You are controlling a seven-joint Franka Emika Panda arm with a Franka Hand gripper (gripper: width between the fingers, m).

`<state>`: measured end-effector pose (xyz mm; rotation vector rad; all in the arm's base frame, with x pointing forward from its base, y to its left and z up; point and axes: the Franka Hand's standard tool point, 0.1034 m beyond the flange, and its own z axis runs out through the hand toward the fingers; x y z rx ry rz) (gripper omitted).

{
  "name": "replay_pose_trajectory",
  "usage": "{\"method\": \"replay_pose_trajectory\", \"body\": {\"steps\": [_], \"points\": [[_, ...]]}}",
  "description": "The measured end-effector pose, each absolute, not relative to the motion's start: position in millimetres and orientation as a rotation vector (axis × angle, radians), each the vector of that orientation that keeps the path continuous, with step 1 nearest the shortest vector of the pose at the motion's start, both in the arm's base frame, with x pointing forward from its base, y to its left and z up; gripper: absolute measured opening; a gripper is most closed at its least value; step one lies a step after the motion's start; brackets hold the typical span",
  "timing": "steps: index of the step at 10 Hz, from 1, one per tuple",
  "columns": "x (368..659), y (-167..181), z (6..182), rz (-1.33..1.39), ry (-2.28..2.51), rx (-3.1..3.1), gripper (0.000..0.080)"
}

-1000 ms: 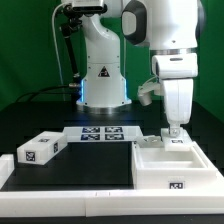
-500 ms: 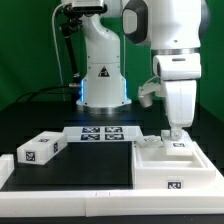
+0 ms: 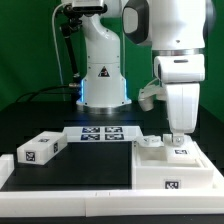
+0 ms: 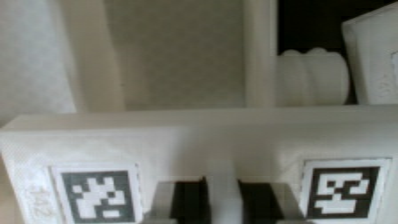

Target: Assemble cabinet

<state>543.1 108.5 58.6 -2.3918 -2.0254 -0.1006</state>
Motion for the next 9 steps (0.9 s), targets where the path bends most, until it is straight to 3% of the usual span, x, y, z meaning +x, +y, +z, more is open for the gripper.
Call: {"method": "replay_pose_trajectory", "body": {"steps": [9], "points": [[579, 105, 59.1, -0.029, -2.020, -2.392, 0.0071]]}}
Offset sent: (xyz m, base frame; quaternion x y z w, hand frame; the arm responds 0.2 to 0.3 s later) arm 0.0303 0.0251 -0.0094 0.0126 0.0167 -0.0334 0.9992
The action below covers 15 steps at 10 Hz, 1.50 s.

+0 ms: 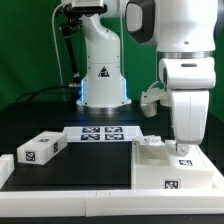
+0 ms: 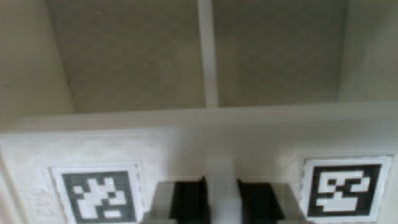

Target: Assemble cabinet

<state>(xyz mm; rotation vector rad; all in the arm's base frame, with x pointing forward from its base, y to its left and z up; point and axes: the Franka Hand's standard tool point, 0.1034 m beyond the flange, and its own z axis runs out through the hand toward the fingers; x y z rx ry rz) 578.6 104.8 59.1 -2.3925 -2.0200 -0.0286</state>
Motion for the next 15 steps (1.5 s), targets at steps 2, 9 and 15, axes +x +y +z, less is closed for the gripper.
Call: {"method": "replay_pose_trajectory", "body": {"steps": [2, 9, 15], "points": [[578, 104, 59.7, -0.025, -2.017, -2.395, 0.0071], [549, 91, 98.4, -0.004, -2.040, -2.416, 0.0733], [471, 77, 103.4, 0.009, -2.072, -2.411, 0.0797]]}}
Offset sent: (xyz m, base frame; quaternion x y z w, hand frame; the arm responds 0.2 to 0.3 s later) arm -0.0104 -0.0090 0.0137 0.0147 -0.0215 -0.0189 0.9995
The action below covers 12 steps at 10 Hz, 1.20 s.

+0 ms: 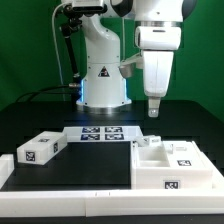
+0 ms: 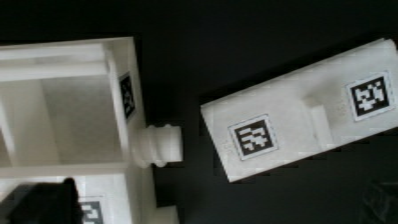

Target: Assemble cabinet

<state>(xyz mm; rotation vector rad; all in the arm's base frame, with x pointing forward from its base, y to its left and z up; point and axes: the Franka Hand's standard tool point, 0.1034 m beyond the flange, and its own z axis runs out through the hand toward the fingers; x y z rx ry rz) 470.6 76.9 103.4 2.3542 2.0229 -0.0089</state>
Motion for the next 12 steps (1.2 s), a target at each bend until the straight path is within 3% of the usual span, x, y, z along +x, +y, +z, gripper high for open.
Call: {"method": "replay_pose_trajectory", "body": {"steps": [12], "points": [[461, 82, 88.0, 0.092, 2.348, 1.980, 0.0797]]}}
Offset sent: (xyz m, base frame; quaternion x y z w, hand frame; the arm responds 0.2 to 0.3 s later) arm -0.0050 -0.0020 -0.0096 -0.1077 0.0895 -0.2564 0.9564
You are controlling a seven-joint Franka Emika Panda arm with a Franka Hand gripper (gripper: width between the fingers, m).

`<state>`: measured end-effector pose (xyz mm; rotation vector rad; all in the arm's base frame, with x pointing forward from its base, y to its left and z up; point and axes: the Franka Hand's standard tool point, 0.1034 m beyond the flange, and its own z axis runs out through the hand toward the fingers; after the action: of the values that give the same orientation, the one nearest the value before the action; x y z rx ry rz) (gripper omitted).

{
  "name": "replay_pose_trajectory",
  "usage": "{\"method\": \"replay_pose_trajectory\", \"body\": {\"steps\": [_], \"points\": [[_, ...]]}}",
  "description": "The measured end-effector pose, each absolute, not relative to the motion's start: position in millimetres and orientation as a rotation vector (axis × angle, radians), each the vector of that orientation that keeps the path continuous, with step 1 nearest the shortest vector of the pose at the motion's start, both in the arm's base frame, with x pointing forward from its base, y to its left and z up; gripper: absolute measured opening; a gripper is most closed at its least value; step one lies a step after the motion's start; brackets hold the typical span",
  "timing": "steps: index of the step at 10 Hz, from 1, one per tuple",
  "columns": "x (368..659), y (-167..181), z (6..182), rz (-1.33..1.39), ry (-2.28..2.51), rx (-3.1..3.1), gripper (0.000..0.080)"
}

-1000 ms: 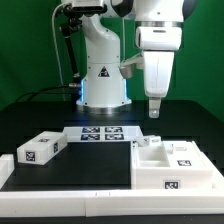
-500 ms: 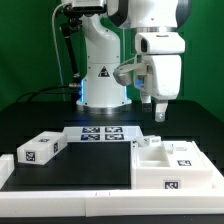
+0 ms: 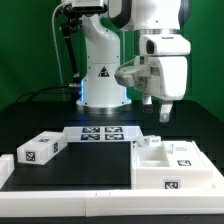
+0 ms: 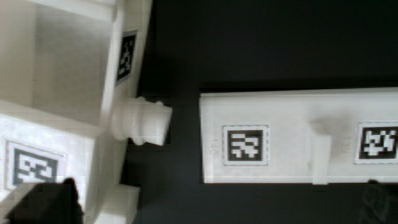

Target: Assemble cabinet

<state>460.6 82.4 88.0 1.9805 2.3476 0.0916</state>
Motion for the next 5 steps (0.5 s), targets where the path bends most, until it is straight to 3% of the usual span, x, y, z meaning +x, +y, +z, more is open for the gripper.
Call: {"method": "replay_pose_trajectory", "body": {"steps": [5], "points": [[436, 84, 70.9, 0.060, 2.445, 1.909, 0.0797]]}}
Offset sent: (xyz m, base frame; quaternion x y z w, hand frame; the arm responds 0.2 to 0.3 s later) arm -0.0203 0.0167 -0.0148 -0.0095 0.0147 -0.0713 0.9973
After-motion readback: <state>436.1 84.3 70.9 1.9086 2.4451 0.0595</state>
